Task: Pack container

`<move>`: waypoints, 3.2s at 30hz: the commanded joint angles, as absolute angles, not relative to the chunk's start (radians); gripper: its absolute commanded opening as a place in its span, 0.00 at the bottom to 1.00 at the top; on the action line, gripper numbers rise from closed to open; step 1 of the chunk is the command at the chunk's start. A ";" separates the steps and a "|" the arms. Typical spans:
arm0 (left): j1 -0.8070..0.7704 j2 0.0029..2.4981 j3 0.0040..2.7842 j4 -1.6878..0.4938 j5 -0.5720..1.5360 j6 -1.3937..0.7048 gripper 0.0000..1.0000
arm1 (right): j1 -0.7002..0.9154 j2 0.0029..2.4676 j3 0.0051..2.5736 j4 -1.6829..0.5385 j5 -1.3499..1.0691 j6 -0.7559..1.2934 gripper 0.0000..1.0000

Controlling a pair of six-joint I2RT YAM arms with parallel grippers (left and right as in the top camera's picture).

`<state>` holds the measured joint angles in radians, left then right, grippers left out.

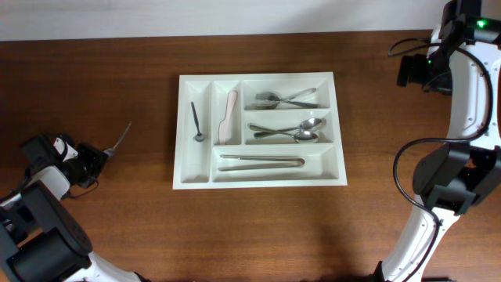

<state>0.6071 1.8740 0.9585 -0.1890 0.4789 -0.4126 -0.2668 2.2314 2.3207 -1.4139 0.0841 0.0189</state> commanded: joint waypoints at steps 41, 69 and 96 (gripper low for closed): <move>0.418 1.500 1.028 -0.384 0.540 -0.649 0.02 | -0.262 2.203 2.326 -1.414 0.082 0.015 0.99; -0.248 1.660 1.028 -0.405 -0.181 -1.306 0.02 | -0.262 2.203 2.326 -1.414 0.082 0.015 0.99; -0.252 1.614 1.295 -0.270 -0.095 -0.555 0.75 | -0.262 2.203 2.326 -1.414 0.082 0.015 0.99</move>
